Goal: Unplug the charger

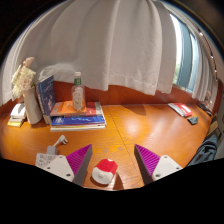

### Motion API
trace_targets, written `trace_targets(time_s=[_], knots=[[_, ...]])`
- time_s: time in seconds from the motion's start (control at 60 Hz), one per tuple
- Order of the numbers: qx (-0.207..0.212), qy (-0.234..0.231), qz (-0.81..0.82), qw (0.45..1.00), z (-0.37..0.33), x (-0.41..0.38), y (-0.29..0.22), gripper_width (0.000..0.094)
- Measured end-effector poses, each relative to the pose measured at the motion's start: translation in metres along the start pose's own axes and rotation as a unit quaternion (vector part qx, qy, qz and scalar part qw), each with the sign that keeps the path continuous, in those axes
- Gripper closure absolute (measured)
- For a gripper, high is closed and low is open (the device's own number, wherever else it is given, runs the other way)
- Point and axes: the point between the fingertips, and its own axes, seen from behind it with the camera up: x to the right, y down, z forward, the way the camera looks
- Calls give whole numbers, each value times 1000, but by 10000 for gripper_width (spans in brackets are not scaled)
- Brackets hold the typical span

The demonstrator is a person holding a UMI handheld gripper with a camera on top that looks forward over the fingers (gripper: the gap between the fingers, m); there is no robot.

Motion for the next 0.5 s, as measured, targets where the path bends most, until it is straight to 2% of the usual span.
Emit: trace_targets(time_s=[0.25,0.35,0.5], knots=[[36,-7,25,999,-110,-46,6,96],[48,-31,32,998,-159,-89,11,100],[50,-94,33,994,-222,-169,23,103]])
